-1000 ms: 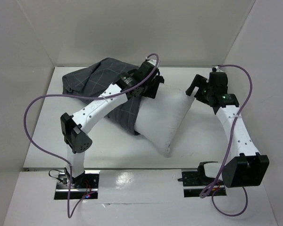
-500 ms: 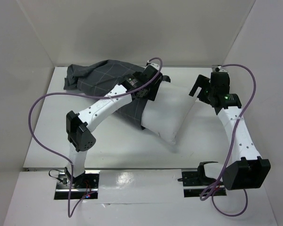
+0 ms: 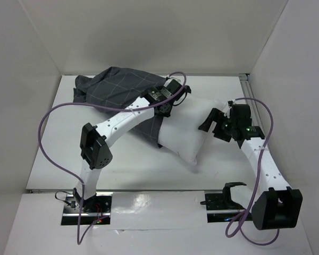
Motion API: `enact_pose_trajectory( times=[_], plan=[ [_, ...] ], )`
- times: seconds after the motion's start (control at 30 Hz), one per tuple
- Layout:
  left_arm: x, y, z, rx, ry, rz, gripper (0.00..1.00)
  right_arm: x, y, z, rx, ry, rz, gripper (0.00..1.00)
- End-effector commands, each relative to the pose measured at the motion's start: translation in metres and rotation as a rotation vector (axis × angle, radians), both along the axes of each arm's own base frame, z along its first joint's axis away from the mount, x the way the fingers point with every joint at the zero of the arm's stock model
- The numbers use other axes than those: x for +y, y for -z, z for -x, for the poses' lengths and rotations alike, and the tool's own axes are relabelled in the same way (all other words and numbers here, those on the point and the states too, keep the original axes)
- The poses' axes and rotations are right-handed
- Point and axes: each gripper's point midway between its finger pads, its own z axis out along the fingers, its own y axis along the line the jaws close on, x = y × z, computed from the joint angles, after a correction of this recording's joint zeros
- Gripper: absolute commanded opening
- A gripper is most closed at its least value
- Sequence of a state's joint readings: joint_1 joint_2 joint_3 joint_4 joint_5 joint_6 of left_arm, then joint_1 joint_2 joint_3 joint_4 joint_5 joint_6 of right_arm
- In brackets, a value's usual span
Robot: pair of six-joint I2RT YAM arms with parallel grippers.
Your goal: Put the pillow into the pillowcase
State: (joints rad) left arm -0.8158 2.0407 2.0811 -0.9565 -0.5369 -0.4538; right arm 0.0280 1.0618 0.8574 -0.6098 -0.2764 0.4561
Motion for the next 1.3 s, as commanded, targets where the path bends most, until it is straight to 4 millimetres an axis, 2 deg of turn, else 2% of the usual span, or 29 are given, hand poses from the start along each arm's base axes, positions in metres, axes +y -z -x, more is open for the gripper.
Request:
enact_pose_trajectory(
  times=[0.0,0.03,0.07,0.13,0.17,0.2,0.23,0.27,0.43,0.47,0.57,0.63,0.7,0.73,0.83,0.87,0.9,0.93,1.0,1.03,1.23,1.27],
  plan=[
    [0.011,-0.007,-0.001,-0.026,-0.050,-0.042,0.45,0.028,-0.022,-0.007,-0.112,-0.109,-0.143,1.00],
    [0.014,-0.012,0.001,-0.029,-0.050,-0.039,0.39,0.030,-0.019,-0.008,-0.110,-0.121,-0.154,1.00],
    [0.014,-0.012,0.001,-0.029,-0.050,-0.039,0.22,0.036,-0.013,-0.005,-0.096,-0.149,-0.182,1.00],
    [0.016,-0.028,0.005,-0.045,-0.046,-0.010,0.09,0.042,-0.016,-0.011,-0.119,-0.165,-0.220,1.00],
    [0.015,-0.032,0.006,-0.045,-0.041,0.002,0.02,0.048,-0.010,-0.009,-0.101,-0.191,-0.238,1.00],
    [0.013,-0.034,0.009,-0.038,-0.029,0.021,0.00,0.052,-0.014,-0.012,-0.125,-0.199,-0.243,1.00],
    [0.012,-0.034,0.010,-0.033,-0.024,0.027,0.00,0.052,-0.012,-0.014,-0.120,-0.199,-0.244,1.00],
    [0.012,-0.043,0.010,-0.048,-0.024,0.043,0.00,0.053,-0.011,-0.015,-0.120,-0.207,-0.251,0.98],
    [0.003,-0.058,0.019,-0.032,0.046,0.105,0.00,0.056,-0.018,-0.020,-0.141,-0.219,-0.250,0.85],
    [0.000,-0.057,0.021,-0.021,0.057,0.115,0.00,0.056,-0.019,-0.022,-0.150,-0.220,-0.250,0.80],
    [-0.017,-0.070,0.029,-0.010,0.122,0.181,0.00,0.060,-0.025,-0.026,-0.174,-0.233,-0.270,0.72],
    [-0.027,-0.076,0.035,-0.001,0.166,0.212,0.00,0.066,-0.018,-0.028,-0.165,-0.242,-0.299,0.71],
    [-0.032,-0.088,0.036,-0.013,0.193,0.245,0.00,0.072,-0.019,-0.030,-0.159,-0.250,-0.325,0.64],
    [-0.038,-0.088,0.041,-0.003,0.212,0.253,0.00,0.077,-0.017,-0.031,-0.153,-0.256,-0.333,0.53],
    [-0.050,-0.104,0.046,-0.007,0.270,0.320,0.00,0.079,-0.029,-0.044,-0.198,-0.242,-0.360,0.24],
    [-0.057,-0.109,0.049,-0.002,0.307,0.347,0.00,0.080,-0.038,-0.048,-0.228,-0.243,-0.365,0.09],
    [-0.059,-0.112,0.051,0.000,0.319,0.360,0.00,0.080,-0.040,-0.052,-0.225,-0.237,-0.372,0.02],
    [-0.064,-0.115,0.050,-0.006,0.341,0.373,0.00,0.081,-0.053,-0.059,-0.259,-0.243,-0.371,0.00],
    [-0.067,-0.119,0.053,0.000,0.359,0.391,0.00,0.080,-0.064,-0.064,-0.282,-0.247,-0.355,0.00],
    [-0.069,-0.119,0.054,0.005,0.366,0.396,0.00,0.079,-0.078,-0.069,-0.315,-0.247,-0.342,0.00],
    [-0.065,-0.115,0.052,0.013,0.366,0.388,0.00,0.074,-0.094,-0.062,-0.351,-0.247,-0.310,0.00],
    [-0.072,-0.125,0.051,-0.005,0.385,0.420,0.00,0.075,-0.097,-0.060,-0.353,-0.240,-0.321,0.00]
  ],
)
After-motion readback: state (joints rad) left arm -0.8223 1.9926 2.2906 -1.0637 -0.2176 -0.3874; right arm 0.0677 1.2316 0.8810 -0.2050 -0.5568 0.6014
